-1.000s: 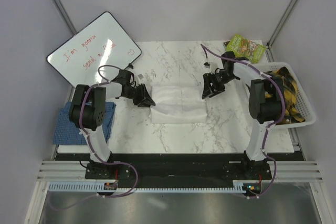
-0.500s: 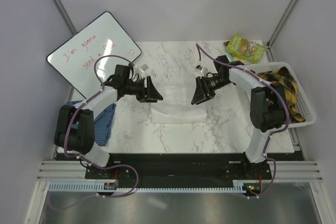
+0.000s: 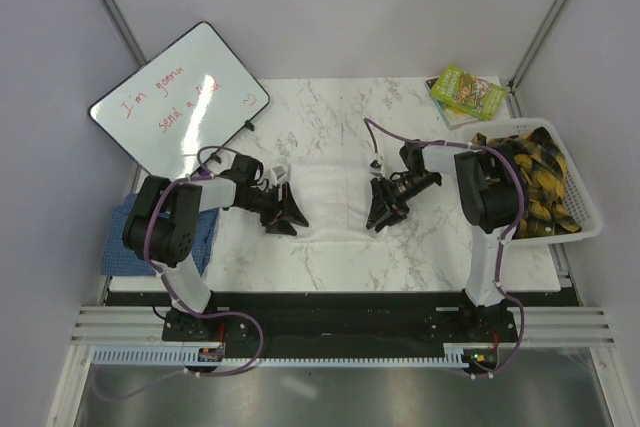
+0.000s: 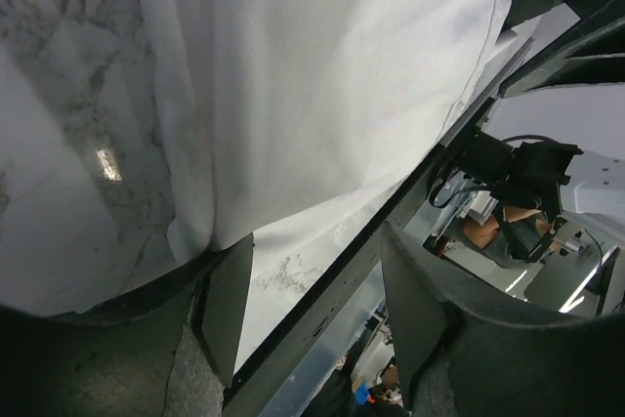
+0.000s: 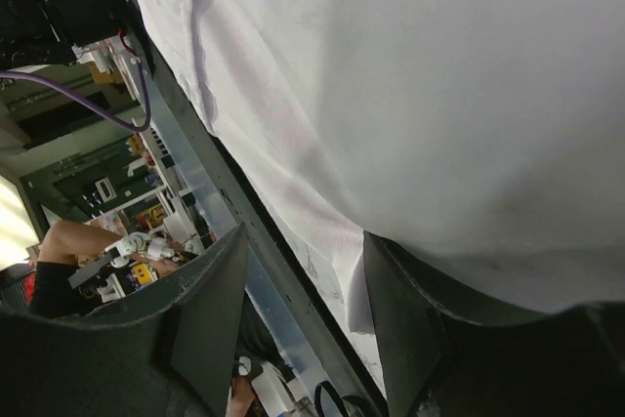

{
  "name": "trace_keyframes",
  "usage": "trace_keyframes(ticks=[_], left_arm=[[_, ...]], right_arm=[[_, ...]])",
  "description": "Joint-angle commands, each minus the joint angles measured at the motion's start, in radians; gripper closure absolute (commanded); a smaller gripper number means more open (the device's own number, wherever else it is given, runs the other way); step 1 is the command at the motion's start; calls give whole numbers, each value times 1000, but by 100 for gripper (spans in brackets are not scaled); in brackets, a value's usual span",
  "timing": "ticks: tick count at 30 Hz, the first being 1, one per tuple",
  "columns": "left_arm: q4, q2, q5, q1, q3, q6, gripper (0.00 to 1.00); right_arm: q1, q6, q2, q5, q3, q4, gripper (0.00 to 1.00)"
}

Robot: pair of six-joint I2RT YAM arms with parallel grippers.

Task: Fold and stack the long sleeve shirts
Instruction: Fold the shirt

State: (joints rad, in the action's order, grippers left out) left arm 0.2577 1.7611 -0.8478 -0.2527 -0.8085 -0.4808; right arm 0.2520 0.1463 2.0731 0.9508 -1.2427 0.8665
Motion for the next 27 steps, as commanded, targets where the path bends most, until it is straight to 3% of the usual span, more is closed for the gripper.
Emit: trace_keyframes(ticks=[1, 7, 11, 15, 18, 24, 27], left_arm=[[2, 15, 26, 18, -37, 56, 38], [-54, -280, -218, 12, 11, 142, 38], [-142, -339, -203, -63, -3, 85, 38], [-304, -229, -148, -169, -15, -61, 40], [-406, -117, -90, -189, -5, -181, 44], [-391, 82, -7, -155, 0, -208, 52], [-352, 95, 19, -123, 22, -180, 52]], right_arm=[[-17, 58, -14, -58, -3, 11, 41], [-14, 154, -201, 57, -95, 164, 40], [47, 159, -255, 98, -86, 148, 41], [104, 128, -208, 175, -31, 77, 48], [124, 64, -153, 180, -5, -13, 51], [113, 73, -6, 164, 35, -52, 55], [69, 94, 22, 143, 78, -46, 58]])
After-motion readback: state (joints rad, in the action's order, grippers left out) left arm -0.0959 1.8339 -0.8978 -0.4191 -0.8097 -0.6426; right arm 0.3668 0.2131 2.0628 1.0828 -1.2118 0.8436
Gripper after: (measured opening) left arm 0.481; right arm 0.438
